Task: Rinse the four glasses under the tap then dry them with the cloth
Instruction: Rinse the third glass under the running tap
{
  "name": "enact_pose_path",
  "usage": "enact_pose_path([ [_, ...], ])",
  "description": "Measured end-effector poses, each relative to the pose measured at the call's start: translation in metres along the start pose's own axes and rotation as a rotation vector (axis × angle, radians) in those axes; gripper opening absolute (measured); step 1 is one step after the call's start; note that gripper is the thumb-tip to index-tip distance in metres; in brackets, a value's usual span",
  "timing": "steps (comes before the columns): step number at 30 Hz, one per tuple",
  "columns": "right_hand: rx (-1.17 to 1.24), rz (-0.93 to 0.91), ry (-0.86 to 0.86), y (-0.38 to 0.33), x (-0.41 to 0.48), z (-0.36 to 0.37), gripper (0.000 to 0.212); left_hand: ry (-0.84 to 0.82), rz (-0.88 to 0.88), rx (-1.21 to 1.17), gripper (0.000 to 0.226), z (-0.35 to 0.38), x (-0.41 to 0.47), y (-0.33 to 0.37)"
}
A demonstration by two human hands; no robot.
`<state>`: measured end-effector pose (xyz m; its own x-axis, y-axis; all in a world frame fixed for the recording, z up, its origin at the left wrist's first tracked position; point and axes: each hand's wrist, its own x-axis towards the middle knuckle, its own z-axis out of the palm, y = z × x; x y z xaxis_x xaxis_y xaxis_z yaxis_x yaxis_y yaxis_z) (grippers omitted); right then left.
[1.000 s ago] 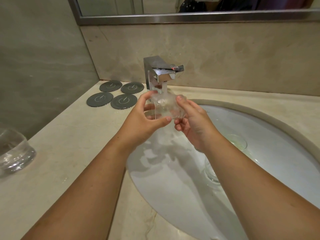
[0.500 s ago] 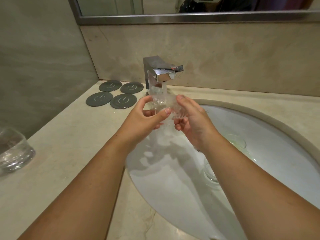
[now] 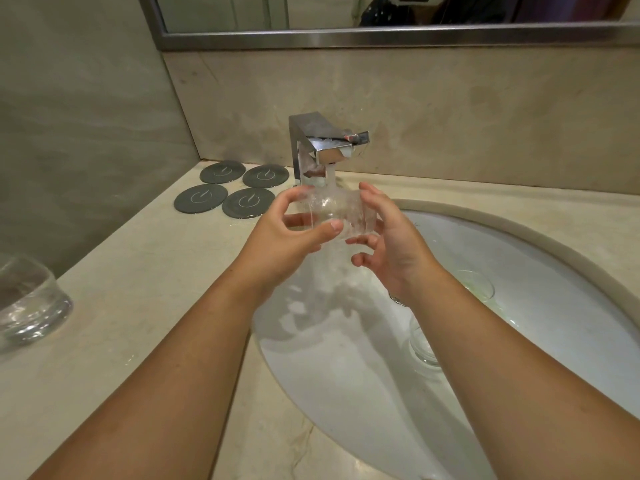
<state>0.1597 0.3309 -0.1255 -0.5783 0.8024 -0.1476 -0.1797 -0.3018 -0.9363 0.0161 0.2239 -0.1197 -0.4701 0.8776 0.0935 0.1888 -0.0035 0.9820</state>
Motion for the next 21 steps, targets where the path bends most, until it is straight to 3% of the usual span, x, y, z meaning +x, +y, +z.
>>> enact_pose_path([
  [4, 0.021, -0.07, -0.021, -0.0005, -0.0005, 0.0, 0.039, -0.007, -0.031, -0.065, 0.061, 0.001, 0.0018, -0.0026],
  [9, 0.098, -0.11, 0.005, 0.0022, 0.0027, 0.0016, 0.026, -0.065, -0.014, -0.001, 0.089, 0.0023, -0.0015, -0.0008],
  [16, 0.049, -0.039, -0.006, 0.0002, -0.0015, 0.0043, 0.026, -0.02, 0.016, 0.058, 0.07, 0.0006, -0.0022, 0.0015],
  [21, 0.043, 0.03, -0.075, 0.0011, -0.0013, 0.0039, 0.033, 0.024, -0.027, 0.022, 0.079, -0.0005, 0.0002, -0.0003],
])
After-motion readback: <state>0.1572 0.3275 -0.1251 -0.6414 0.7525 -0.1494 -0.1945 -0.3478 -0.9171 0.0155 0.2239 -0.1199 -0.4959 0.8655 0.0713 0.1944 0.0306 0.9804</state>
